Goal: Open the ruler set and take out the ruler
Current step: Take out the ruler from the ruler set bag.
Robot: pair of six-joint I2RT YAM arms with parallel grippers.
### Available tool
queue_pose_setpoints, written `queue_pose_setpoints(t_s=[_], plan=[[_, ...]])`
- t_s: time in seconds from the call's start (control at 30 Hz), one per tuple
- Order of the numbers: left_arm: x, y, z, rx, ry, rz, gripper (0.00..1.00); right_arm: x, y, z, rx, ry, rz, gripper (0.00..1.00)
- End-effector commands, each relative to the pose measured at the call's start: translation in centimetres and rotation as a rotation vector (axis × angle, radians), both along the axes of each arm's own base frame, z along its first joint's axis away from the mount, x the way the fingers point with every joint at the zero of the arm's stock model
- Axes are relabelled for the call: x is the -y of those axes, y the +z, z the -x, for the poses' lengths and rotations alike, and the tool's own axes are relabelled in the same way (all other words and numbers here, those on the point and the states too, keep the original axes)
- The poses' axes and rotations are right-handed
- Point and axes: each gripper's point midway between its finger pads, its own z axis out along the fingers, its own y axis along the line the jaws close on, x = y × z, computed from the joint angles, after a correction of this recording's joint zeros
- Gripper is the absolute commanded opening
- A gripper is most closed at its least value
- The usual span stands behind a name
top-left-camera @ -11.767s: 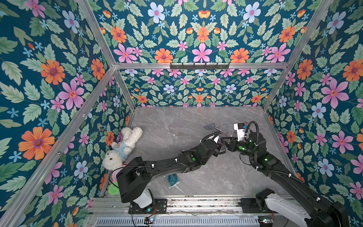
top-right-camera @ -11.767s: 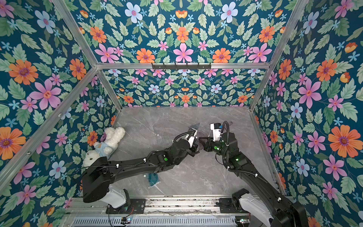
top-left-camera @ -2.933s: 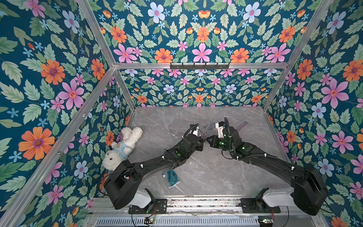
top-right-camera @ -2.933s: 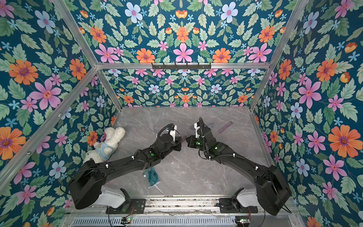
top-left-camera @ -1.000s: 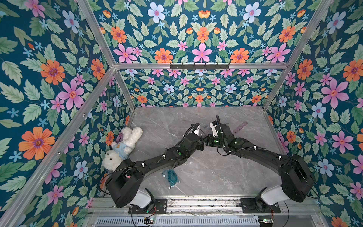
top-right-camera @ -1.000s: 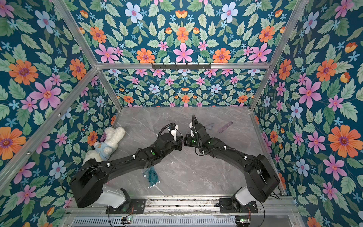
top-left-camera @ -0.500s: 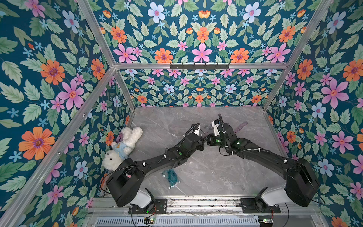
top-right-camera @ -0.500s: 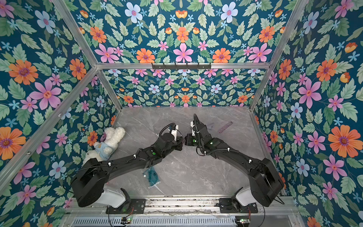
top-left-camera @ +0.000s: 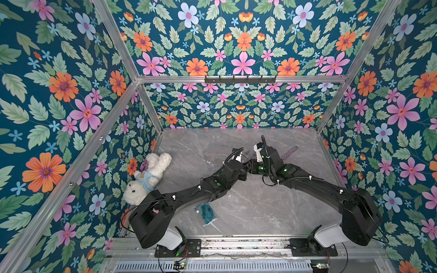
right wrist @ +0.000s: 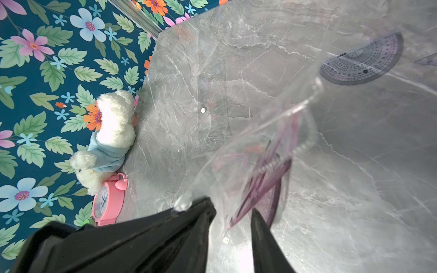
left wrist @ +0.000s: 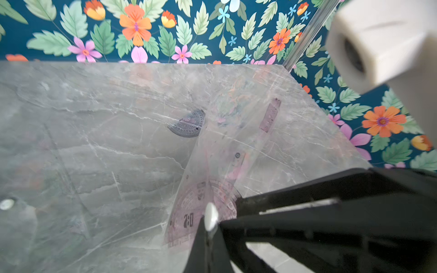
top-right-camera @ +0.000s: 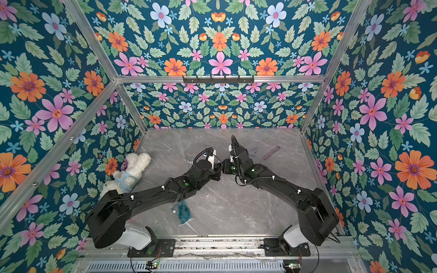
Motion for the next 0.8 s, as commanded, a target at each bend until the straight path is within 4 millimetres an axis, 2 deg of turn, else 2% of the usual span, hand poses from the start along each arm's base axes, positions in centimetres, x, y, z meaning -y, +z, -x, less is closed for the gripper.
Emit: queue_pose_setpoints(t_s=[0.0, 0.43, 0.77], plan=[[0.4, 0.8, -0.1, 0.032, -0.007, -0.009, 0.00, 0.0, -0.2, -0.2, -0.013, -0.008, 0.007, 0.32], [0.8, 1.2, 0.1, 0.040, -0.023, 0.006, 0.00, -0.2, -1.1, -0.8, -0.035, -0.023, 0.039, 0.26], [0.7, 0.9, 0.0, 0.041, -0.011, -0.001, 0.00, -0.1, -1.3, -0.7, -0.037, -0.021, 0.045, 0.10]])
